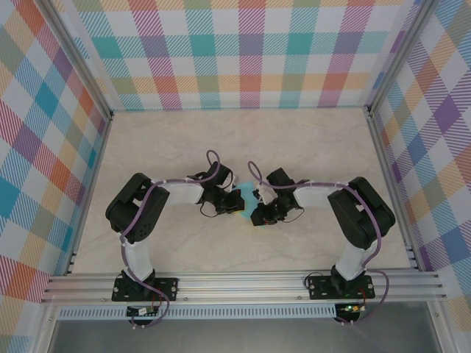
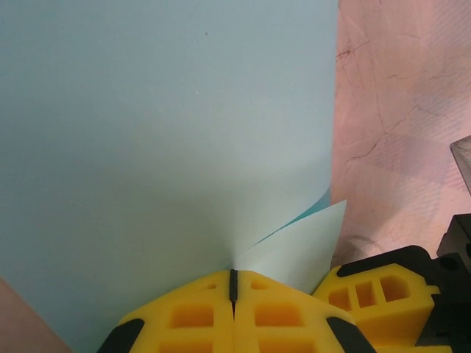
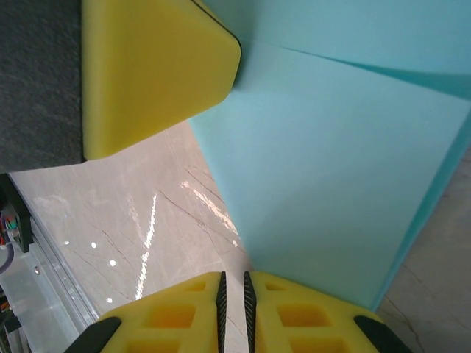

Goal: Fold a paper plane with a square sheet of paper (fold left side to right side)
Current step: Third fold the triangle at the center of the table.

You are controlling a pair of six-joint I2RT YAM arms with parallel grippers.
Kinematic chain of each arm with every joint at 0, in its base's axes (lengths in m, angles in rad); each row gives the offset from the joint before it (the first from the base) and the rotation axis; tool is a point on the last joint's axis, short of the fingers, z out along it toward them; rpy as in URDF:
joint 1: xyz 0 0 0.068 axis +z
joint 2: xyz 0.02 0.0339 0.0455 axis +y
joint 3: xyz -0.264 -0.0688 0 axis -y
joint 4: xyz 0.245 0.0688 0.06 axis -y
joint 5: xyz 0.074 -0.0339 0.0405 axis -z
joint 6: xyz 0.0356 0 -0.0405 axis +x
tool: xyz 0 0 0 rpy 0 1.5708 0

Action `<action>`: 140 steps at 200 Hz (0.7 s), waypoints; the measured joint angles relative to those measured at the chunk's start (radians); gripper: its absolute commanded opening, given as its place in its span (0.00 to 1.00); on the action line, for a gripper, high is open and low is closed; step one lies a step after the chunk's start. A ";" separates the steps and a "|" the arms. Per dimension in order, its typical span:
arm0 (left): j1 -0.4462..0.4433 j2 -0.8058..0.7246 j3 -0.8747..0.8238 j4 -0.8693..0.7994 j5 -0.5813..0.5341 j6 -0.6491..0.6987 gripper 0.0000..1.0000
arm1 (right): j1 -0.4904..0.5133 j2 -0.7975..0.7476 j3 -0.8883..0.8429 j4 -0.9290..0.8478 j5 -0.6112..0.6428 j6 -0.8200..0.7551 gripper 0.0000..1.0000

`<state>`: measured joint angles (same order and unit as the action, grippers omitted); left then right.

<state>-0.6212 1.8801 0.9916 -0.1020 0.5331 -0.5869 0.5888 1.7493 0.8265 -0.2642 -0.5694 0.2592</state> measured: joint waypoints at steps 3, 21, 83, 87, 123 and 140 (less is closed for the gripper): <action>0.000 0.000 0.000 0.000 0.000 0.000 0.00 | 0.000 -0.001 -0.003 0.003 -0.001 0.000 0.16; 0.000 0.000 0.000 0.000 -0.001 0.000 0.00 | 0.000 -0.013 -0.021 0.018 -0.002 0.002 0.16; 0.000 -0.002 0.000 -0.002 -0.004 0.000 0.00 | -0.001 -0.093 -0.095 -0.047 0.005 0.018 0.15; 0.000 -0.002 0.000 -0.002 -0.004 0.001 0.00 | -0.001 -0.097 -0.096 -0.058 0.007 0.018 0.15; 0.000 -0.003 0.000 -0.002 -0.005 0.004 0.00 | -0.001 -0.171 -0.099 -0.143 0.016 0.024 0.17; 0.000 -0.004 0.000 -0.003 -0.008 0.007 0.00 | -0.002 -0.250 -0.091 -0.175 0.020 0.026 0.15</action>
<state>-0.6212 1.8763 0.9920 -0.1047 0.5255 -0.5797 0.5869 1.4994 0.7357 -0.4393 -0.5495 0.2848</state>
